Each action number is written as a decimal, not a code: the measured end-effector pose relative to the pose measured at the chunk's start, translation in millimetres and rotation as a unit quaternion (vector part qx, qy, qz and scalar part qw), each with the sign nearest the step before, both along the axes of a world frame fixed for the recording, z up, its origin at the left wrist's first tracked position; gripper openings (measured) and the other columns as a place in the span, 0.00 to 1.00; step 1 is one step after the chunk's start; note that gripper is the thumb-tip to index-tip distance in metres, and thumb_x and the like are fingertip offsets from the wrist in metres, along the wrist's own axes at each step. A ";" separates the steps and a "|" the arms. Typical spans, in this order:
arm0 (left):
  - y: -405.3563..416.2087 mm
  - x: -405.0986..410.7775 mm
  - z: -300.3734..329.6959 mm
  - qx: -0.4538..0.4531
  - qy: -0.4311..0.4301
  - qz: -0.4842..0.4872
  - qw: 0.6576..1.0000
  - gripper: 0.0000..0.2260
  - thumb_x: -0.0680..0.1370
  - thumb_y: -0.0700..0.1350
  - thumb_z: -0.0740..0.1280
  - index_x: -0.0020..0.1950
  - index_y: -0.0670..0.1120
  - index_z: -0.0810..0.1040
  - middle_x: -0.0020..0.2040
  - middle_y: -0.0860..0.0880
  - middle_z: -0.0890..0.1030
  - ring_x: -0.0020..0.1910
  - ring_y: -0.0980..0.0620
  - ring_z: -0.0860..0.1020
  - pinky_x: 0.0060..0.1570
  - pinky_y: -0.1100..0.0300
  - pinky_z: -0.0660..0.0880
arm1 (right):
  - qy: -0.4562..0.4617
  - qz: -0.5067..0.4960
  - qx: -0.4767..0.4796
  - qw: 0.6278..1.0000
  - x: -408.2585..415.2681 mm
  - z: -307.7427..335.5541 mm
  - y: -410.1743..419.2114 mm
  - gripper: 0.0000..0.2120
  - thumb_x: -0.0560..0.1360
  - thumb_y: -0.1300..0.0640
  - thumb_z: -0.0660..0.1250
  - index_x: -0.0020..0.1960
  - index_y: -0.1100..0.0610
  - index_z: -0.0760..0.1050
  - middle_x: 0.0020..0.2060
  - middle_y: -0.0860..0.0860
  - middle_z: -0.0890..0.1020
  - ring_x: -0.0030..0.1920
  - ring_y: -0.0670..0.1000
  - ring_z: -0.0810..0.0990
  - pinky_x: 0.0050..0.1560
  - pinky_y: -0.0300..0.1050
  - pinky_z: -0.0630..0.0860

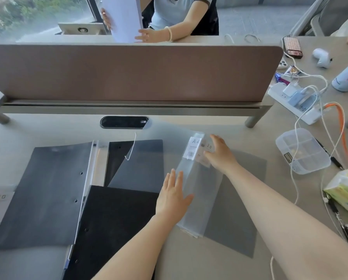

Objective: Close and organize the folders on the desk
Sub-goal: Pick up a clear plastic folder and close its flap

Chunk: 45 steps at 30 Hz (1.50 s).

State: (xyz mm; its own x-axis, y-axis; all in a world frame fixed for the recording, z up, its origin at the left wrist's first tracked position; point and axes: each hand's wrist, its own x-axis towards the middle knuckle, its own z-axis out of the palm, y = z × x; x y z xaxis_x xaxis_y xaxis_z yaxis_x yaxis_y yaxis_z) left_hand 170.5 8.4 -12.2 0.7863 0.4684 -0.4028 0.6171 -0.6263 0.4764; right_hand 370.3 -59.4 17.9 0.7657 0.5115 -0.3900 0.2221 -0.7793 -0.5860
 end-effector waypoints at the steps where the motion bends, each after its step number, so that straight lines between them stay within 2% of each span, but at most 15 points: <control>1: 0.4 1.3 -0.8 0.004 0.000 0.000 1.000 0.36 0.80 0.58 0.62 0.81 0.51 0.44 0.82 0.51 0.43 0.80 0.51 0.43 0.76 0.53 0.58 | 0.001 0.003 -0.002 1.000 2.9 -0.8 2.4 0.32 0.77 0.56 0.60 0.78 0.54 0.54 0.78 0.49 0.56 0.74 0.52 0.64 0.68 0.48 0.64; 6: -2.7 8.3 -11.6 0.009 -0.011 0.012 1.000 0.37 0.80 0.57 0.62 0.81 0.50 0.45 0.82 0.52 0.44 0.80 0.52 0.42 0.74 0.54 0.62 | 0.015 0.001 -0.011 1.000 23.9 -12.5 11.4 0.33 0.77 0.53 0.62 0.78 0.54 0.54 0.77 0.51 0.59 0.74 0.54 0.65 0.70 0.51 0.65; 9: -5.6 7.5 -16.6 0.025 -0.010 0.008 1.000 0.37 0.80 0.58 0.61 0.81 0.48 0.45 0.82 0.50 0.44 0.80 0.51 0.41 0.76 0.55 0.58 | 0.034 0.008 -0.016 0.999 30.5 -19.7 14.3 0.32 0.76 0.53 0.62 0.78 0.53 0.57 0.74 0.53 0.65 0.71 0.56 0.68 0.68 0.53 0.68; 12: -6.9 8.4 -18.7 0.030 -0.007 0.008 0.999 0.37 0.81 0.59 0.60 0.81 0.48 0.44 0.82 0.50 0.44 0.80 0.51 0.41 0.77 0.55 0.54 | 0.024 -0.003 -0.011 1.000 35.3 -25.4 15.9 0.28 0.76 0.54 0.62 0.75 0.53 0.61 0.69 0.55 0.68 0.66 0.58 0.73 0.64 0.51 0.71; 14: -7.8 9.1 -19.0 0.031 -0.008 0.007 0.999 0.37 0.80 0.59 0.60 0.81 0.47 0.44 0.82 0.50 0.44 0.80 0.51 0.41 0.77 0.56 0.54 | 0.006 -0.016 0.002 1.000 38.5 -25.1 16.7 0.25 0.77 0.55 0.61 0.74 0.54 0.65 0.67 0.55 0.69 0.62 0.57 0.76 0.58 0.47 0.72; 16: -8.5 9.4 -18.7 0.029 -0.012 0.010 0.999 0.37 0.80 0.59 0.61 0.81 0.48 0.45 0.82 0.51 0.44 0.80 0.52 0.41 0.77 0.57 0.54 | -0.013 -0.032 0.028 0.999 40.0 -21.5 17.6 0.22 0.78 0.53 0.61 0.71 0.55 0.69 0.63 0.55 0.71 0.58 0.56 0.77 0.52 0.43 0.69; 21: -12.7 10.7 -12.1 0.020 -0.040 0.013 0.999 0.37 0.80 0.57 0.63 0.81 0.47 0.47 0.82 0.51 0.47 0.81 0.52 0.44 0.77 0.58 0.52 | -0.057 -0.070 0.073 0.993 35.9 -4.6 16.9 0.12 0.76 0.50 0.63 0.56 0.54 0.77 0.52 0.52 0.77 0.45 0.51 0.76 0.46 0.43 0.68; 25: -15.7 9.2 -1.8 0.000 -0.062 0.025 0.998 0.36 0.80 0.55 0.64 0.81 0.47 0.49 0.82 0.50 0.49 0.80 0.51 0.47 0.77 0.58 0.52 | -0.063 -0.107 0.122 0.985 28.1 13.1 12.4 0.06 0.73 0.51 0.65 0.45 0.53 0.75 0.45 0.49 0.80 0.43 0.50 0.77 0.43 0.44 0.69; 28: -17.9 10.0 13.1 -0.017 -0.089 0.043 0.995 0.32 0.79 0.52 0.65 0.79 0.48 0.54 0.81 0.51 0.54 0.79 0.50 0.54 0.74 0.56 0.60 | -0.063 -0.124 0.169 0.976 20.9 30.2 7.6 0.06 0.72 0.52 0.66 0.41 0.55 0.75 0.39 0.48 0.80 0.41 0.51 0.78 0.43 0.46 0.73; 31: -19.7 11.1 29.5 -0.024 -0.120 0.054 0.991 0.29 0.78 0.50 0.66 0.76 0.50 0.58 0.78 0.53 0.59 0.74 0.49 0.61 0.66 0.55 0.67 | -0.059 -0.134 0.216 0.965 13.6 48.7 4.3 0.06 0.70 0.54 0.67 0.35 0.53 0.73 0.33 0.46 0.78 0.38 0.53 0.78 0.41 0.48 0.75; 36: -28.2 10.7 53.8 -0.048 -0.145 0.063 0.986 0.33 0.78 0.52 0.66 0.79 0.49 0.56 0.78 0.55 0.60 0.74 0.51 0.61 0.63 0.60 0.63 | -0.055 -0.129 0.277 0.951 -6.2 82.0 -3.1 0.09 0.68 0.54 0.68 0.31 0.52 0.71 0.27 0.44 0.75 0.34 0.52 0.75 0.39 0.58 0.80; 39: -36.8 7.7 68.8 -0.072 -0.167 0.093 0.979 0.31 0.77 0.54 0.67 0.77 0.52 0.60 0.71 0.55 0.71 0.68 0.52 0.69 0.60 0.58 0.71 | -0.059 -0.117 0.306 0.943 -21.9 101.3 -10.3 0.10 0.69 0.54 0.68 0.32 0.56 0.71 0.26 0.44 0.73 0.32 0.50 0.73 0.38 0.59 0.80; 41: -41.0 5.5 77.8 -0.073 -0.179 0.109 0.975 0.24 0.76 0.55 0.66 0.72 0.55 0.67 0.59 0.56 0.77 0.58 0.53 0.75 0.48 0.56 0.74 | -0.067 -0.105 0.325 0.937 -31.8 113.6 -14.8 0.11 0.70 0.54 0.68 0.34 0.60 0.72 0.27 0.46 0.74 0.32 0.50 0.73 0.37 0.60 0.79; 44: -45.7 2.5 97.3 -0.066 -0.206 0.137 0.967 0.04 0.77 0.52 0.65 0.51 0.56 0.73 0.38 0.57 0.75 0.38 0.53 0.74 0.32 0.58 0.66 | -0.090 -0.087 0.352 0.928 -45.2 134.7 -19.0 0.12 0.71 0.53 0.69 0.36 0.60 0.73 0.28 0.48 0.74 0.33 0.50 0.73 0.37 0.59 0.79; 45: -46.7 0.5 104.0 -0.069 -0.224 0.146 0.961 0.04 0.77 0.51 0.65 0.43 0.55 0.71 0.33 0.55 0.73 0.32 0.54 0.71 0.29 0.58 0.63 | -0.099 -0.081 0.360 0.924 -50.2 142.3 -19.9 0.11 0.71 0.53 0.69 0.36 0.59 0.73 0.29 0.47 0.74 0.33 0.50 0.73 0.37 0.59 0.79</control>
